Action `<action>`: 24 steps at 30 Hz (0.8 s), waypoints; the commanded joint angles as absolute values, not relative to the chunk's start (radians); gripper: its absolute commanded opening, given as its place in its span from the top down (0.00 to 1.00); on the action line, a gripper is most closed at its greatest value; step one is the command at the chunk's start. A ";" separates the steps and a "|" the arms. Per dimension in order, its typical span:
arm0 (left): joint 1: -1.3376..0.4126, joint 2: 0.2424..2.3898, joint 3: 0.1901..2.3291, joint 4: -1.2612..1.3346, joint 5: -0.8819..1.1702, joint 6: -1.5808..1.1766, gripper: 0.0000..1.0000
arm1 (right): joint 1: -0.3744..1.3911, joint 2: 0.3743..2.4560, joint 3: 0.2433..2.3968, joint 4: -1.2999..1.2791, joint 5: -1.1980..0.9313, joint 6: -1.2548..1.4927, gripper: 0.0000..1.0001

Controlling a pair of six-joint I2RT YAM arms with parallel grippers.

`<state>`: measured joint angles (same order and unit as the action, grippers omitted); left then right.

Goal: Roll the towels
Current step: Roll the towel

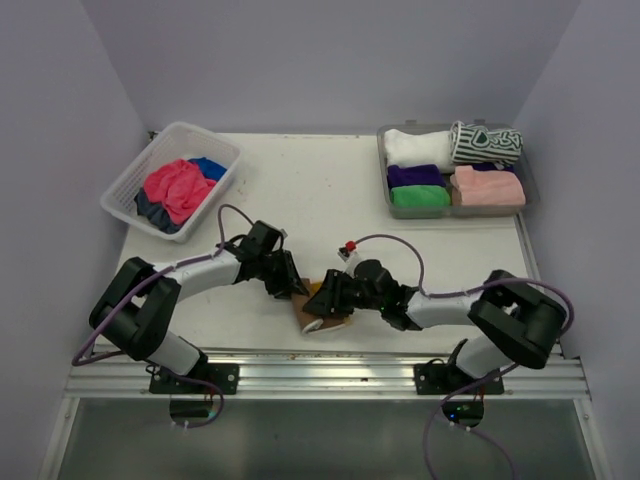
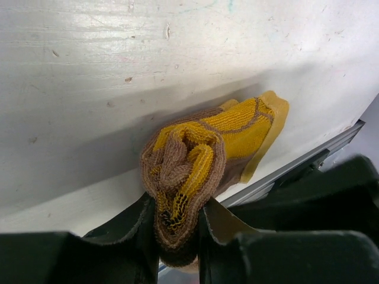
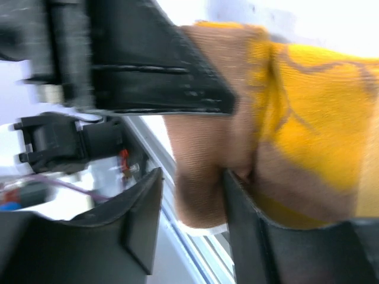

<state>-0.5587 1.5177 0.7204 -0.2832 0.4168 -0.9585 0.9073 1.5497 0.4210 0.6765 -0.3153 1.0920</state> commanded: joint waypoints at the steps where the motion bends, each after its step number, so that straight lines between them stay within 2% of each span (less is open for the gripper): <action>1: -0.561 1.520 0.764 -0.298 0.422 -0.950 0.79 | 0.989 1.378 0.598 0.111 -0.034 0.878 0.49; 5: -0.563 1.526 0.767 -0.317 0.417 -0.950 0.79 | 1.142 1.350 0.779 -0.196 0.256 0.743 0.45; 11: -0.563 1.531 0.775 -0.334 0.413 -0.953 0.80 | 1.351 1.551 1.063 -0.471 0.593 0.654 0.45; 16: -0.561 1.529 0.776 -0.348 0.405 -0.957 0.80 | 1.456 1.741 1.234 -0.593 0.742 0.623 0.45; 24: -0.561 1.517 0.769 -0.359 0.399 -0.966 0.80 | 1.493 1.916 1.327 -0.686 0.900 0.655 0.45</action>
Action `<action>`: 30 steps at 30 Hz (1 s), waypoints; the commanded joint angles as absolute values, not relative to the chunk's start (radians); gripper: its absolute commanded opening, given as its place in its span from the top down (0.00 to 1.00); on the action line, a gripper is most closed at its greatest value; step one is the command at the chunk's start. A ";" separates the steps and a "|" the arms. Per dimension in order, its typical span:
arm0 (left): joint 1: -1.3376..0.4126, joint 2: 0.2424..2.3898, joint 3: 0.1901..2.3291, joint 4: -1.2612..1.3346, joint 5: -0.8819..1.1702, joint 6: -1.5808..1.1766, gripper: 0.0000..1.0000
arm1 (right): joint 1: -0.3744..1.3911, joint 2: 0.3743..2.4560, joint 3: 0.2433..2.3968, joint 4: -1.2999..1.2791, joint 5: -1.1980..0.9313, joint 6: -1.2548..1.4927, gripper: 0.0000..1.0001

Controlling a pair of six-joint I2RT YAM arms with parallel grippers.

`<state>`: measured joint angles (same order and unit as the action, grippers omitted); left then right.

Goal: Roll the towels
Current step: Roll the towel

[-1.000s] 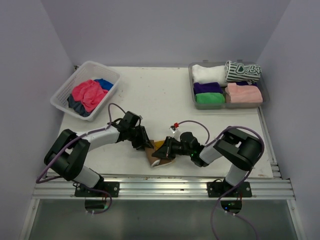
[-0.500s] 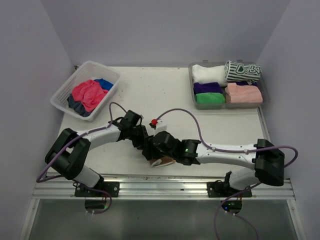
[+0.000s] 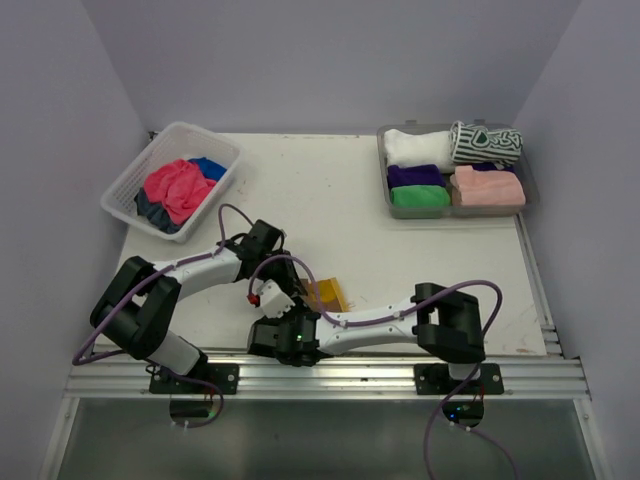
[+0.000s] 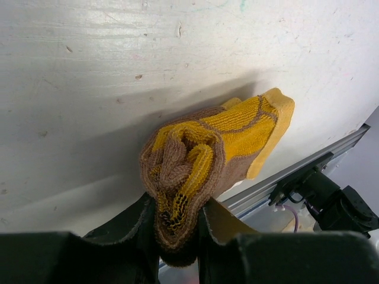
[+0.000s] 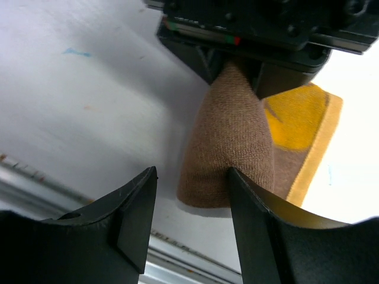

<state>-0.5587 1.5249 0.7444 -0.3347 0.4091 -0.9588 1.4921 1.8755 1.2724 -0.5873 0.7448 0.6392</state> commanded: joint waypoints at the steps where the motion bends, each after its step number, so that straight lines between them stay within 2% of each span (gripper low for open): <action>1: -0.563 1.514 0.769 -0.360 0.397 -0.966 0.80 | 1.497 1.930 1.347 -0.724 0.919 0.681 0.45; 10: -0.563 1.508 0.762 -0.360 0.393 -0.979 0.80 | 1.514 2.036 1.431 -0.877 1.054 0.785 0.44; 18: -0.561 1.522 0.764 -0.359 0.393 -0.977 0.80 | 1.568 1.968 1.448 -0.879 1.121 0.762 0.45; 23: -0.561 1.522 0.764 -0.359 0.394 -0.980 0.80 | 1.569 2.002 1.456 -0.873 1.123 0.742 0.36; 30: -0.563 1.511 0.758 -0.367 0.388 -0.982 0.80 | 1.552 2.080 1.448 -0.856 1.083 0.767 0.35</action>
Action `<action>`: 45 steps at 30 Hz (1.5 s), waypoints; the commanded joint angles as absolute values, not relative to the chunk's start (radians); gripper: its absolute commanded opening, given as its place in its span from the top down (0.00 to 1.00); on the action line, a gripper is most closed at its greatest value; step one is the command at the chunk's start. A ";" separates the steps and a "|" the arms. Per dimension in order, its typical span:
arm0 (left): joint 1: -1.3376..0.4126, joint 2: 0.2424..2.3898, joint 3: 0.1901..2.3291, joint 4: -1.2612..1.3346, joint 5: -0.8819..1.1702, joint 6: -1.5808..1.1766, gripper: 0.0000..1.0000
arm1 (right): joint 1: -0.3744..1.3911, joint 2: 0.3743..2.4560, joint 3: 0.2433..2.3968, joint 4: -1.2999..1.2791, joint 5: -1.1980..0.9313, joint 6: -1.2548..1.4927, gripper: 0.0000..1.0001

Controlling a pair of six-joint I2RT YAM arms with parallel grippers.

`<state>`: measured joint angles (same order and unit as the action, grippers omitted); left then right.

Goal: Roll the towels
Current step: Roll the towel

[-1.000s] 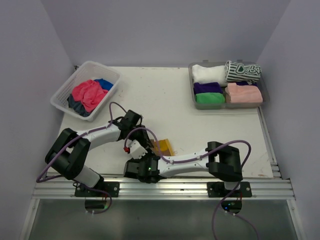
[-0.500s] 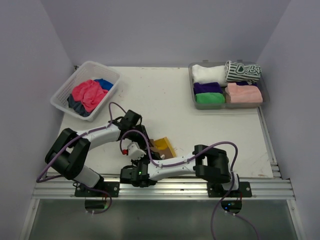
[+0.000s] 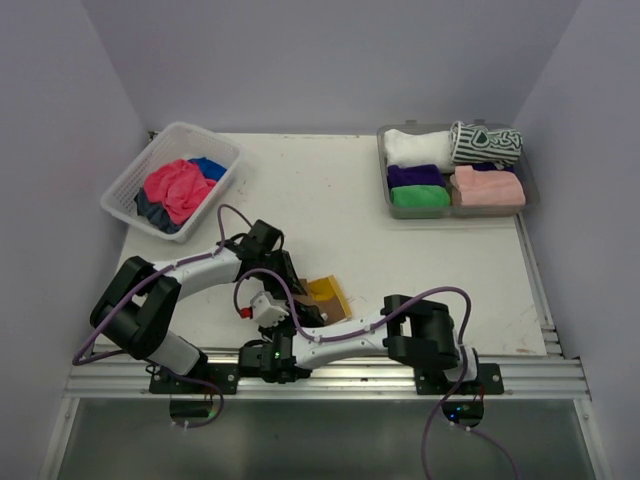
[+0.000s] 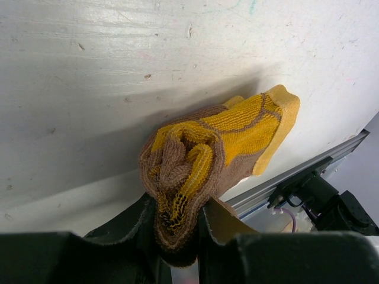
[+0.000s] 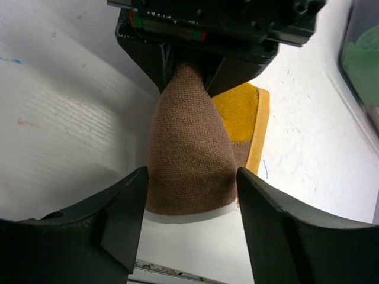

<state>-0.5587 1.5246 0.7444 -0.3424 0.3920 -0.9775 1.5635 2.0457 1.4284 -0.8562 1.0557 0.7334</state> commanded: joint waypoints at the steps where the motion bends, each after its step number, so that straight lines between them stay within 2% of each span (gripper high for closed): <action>1: -0.563 1.506 0.758 -0.368 0.388 -0.982 0.80 | 1.540 2.085 1.440 -0.851 1.075 0.776 0.37; 3: -0.561 1.502 0.753 -0.370 0.385 -0.986 0.80 | 1.532 2.091 1.431 -0.851 1.077 0.785 0.42; 6: -0.561 1.491 0.747 -0.370 0.385 -0.991 0.79 | 1.499 2.074 1.405 -0.821 1.043 0.790 0.65; 7: -0.563 1.483 0.746 -0.370 0.385 -0.994 0.79 | 1.493 2.044 1.376 -0.768 1.034 0.757 0.82; 10: -0.552 1.450 0.738 -0.371 0.380 -1.002 0.76 | 1.483 1.946 1.286 -0.596 0.959 0.657 0.94; 11: -0.546 1.439 0.735 -0.368 0.383 -1.000 0.69 | 1.477 1.922 1.263 -0.557 0.934 0.640 0.96; 13: -0.508 1.401 0.730 -0.368 0.397 -0.991 0.59 | 1.470 1.876 1.212 -0.461 0.865 0.598 0.98; 14: -0.491 1.387 0.729 -0.376 0.400 -0.989 0.48 | 1.463 1.841 1.203 -0.440 0.841 0.594 0.99; 16: -0.440 1.344 0.727 -0.379 0.416 -0.977 0.41 | 1.444 1.813 1.174 -0.384 0.772 0.581 1.00; 17: -0.424 1.332 0.732 -0.388 0.419 -0.973 0.34 | 1.434 1.780 1.161 -0.361 0.743 0.578 1.00; 19: -0.385 1.304 0.747 -0.402 0.428 -0.951 0.28 | 1.398 1.740 1.112 -0.286 0.640 0.581 1.00; 30: -0.348 1.284 0.765 -0.428 0.439 -0.919 0.25 | 1.206 1.534 0.850 -0.031 0.275 0.730 1.00; 35: -0.353 1.285 0.746 -0.420 0.462 -0.885 0.24 | 1.111 1.514 0.718 0.109 0.048 0.817 1.00; 45: -0.433 1.336 0.712 -0.397 0.502 -0.801 0.23 | 0.939 1.537 0.597 0.316 -0.221 0.923 0.99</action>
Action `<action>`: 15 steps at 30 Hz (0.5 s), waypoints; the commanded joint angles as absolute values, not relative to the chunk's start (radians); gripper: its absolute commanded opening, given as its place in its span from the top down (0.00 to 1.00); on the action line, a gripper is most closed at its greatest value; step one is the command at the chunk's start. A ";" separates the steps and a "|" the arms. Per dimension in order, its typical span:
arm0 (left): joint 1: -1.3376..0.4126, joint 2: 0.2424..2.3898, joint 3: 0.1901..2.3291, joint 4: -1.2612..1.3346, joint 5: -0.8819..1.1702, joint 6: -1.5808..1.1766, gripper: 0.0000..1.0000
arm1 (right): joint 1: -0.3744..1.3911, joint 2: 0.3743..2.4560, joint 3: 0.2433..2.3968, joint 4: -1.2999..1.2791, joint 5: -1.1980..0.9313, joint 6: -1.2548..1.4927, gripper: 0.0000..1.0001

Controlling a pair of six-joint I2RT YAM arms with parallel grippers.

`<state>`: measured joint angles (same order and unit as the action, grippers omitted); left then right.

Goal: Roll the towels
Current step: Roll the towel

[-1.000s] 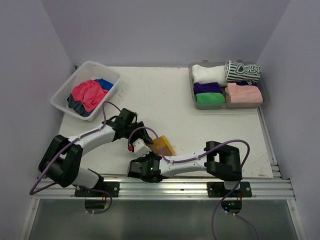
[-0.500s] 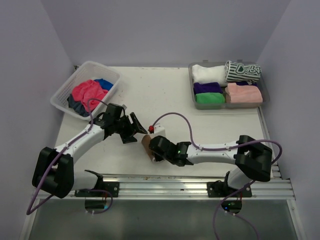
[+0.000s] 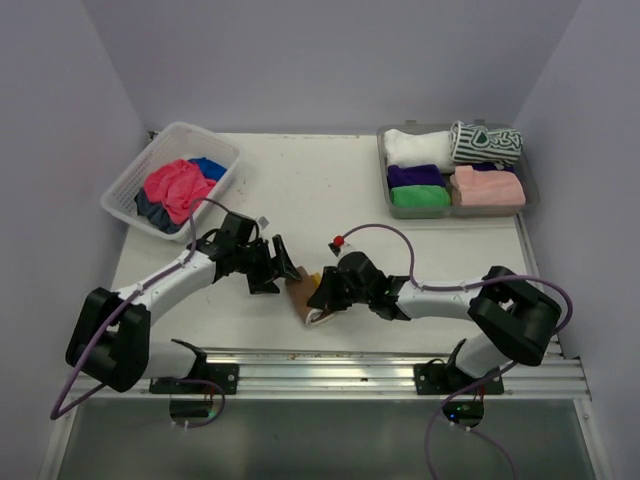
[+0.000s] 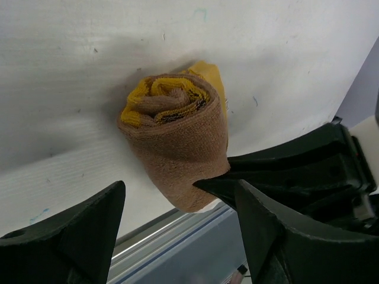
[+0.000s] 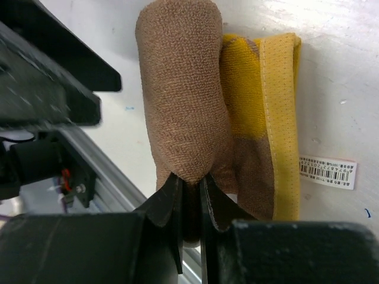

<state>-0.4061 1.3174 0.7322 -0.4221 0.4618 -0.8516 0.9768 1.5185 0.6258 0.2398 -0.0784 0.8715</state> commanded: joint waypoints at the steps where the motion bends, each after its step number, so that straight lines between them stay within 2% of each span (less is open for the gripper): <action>1: -0.440 1.344 0.712 -0.390 0.506 -0.798 0.22 | 0.928 1.545 0.588 0.336 -0.269 0.931 0.99; 6: -0.494 1.405 0.716 -0.367 0.495 -0.801 0.22 | 0.876 1.585 0.566 0.377 -0.359 0.939 0.99; 15: -0.505 1.480 0.699 -0.255 0.500 -0.848 0.29 | 0.851 1.575 0.598 0.316 -0.417 0.899 0.96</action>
